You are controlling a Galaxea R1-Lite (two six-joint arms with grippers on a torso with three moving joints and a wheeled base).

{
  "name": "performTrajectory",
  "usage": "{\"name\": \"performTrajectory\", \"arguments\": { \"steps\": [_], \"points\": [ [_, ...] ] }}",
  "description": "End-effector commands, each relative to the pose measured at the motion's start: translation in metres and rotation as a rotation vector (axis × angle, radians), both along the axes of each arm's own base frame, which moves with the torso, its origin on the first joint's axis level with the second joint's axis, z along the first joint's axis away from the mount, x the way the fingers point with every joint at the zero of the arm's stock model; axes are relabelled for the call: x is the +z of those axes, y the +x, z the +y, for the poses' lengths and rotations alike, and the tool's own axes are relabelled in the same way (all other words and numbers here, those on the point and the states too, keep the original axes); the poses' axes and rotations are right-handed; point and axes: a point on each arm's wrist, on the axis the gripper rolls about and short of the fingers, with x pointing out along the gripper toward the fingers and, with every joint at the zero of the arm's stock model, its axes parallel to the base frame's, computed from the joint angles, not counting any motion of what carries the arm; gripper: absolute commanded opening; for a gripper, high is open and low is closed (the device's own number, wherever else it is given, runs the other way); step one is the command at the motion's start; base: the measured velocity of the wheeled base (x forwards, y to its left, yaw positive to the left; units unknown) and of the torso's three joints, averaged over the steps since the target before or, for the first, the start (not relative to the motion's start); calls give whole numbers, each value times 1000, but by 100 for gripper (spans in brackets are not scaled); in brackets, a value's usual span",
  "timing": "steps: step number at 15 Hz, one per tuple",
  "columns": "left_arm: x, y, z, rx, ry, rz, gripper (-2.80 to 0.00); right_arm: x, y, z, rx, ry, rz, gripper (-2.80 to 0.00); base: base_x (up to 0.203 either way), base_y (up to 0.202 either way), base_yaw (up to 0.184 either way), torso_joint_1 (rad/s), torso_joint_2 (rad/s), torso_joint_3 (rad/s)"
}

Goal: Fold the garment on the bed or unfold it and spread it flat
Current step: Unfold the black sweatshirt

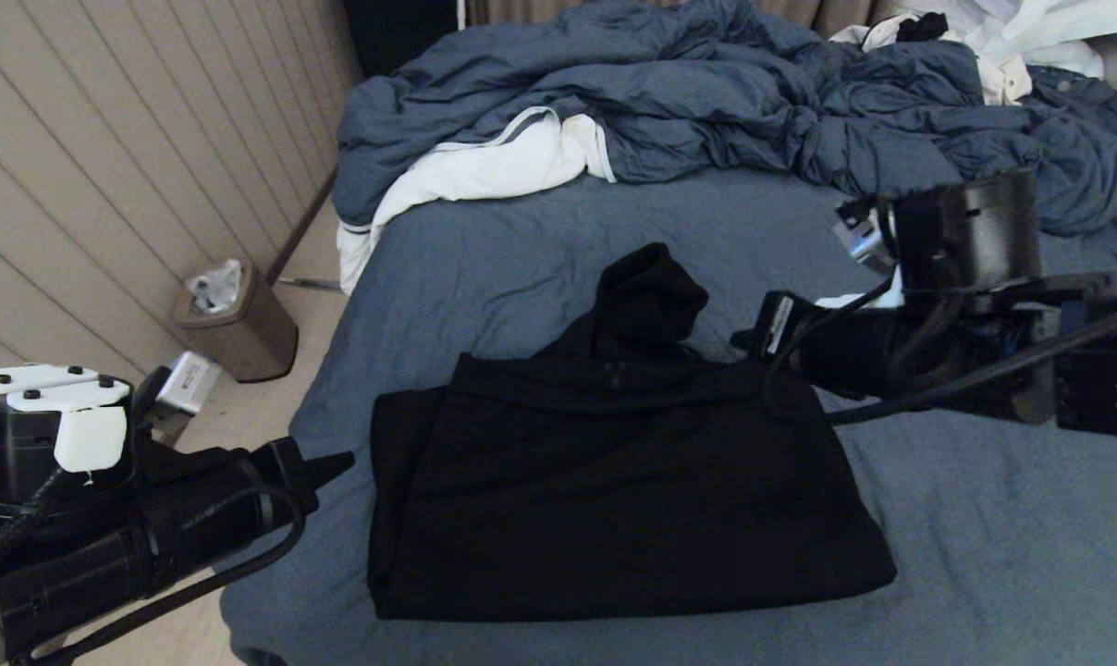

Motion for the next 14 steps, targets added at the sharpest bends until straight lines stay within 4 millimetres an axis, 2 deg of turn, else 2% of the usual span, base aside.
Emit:
{"name": "performTrajectory", "arguments": {
  "steps": [1, 4, 5, 8, 10, 12, 14],
  "points": [
    [1, 0, 0, 2, -10, -2, -280, 11, -9, -8, -20, 39, -33, -280, 0, 0, 0, 0, 0, 0],
    [1, 0, 0, -9, -16, 3, -280, 8, -8, -10, -21, 20, -35, -280, 0, 0, 0, 0, 0, 0],
    [0, 0, 0, -13, -17, 6, -280, 2, -7, -20, -22, -19, -30, -280, 0, 0, 0, 0, 0, 0],
    [0, -3, -1, -77, -37, 22, -280, 4, 13, -59, 54, 14, -33, -280, 0, 0, 0, 0, 0, 0],
    [-2, -2, -1, -95, -41, 34, -280, -14, 37, -83, 70, 44, 35, -280, 0, 0, 0, 0, 0, 0],
    [-3, -2, -2, -95, -38, 38, -280, -35, 52, -99, 50, 50, 100, -280, 0, 0, 0, 0, 0, 0],
    [-3, -2, -2, -97, -37, 41, -280, -47, 62, -101, 54, 31, 130, -280, 0, 0, 0, 0, 0, 0]
  ]
}}
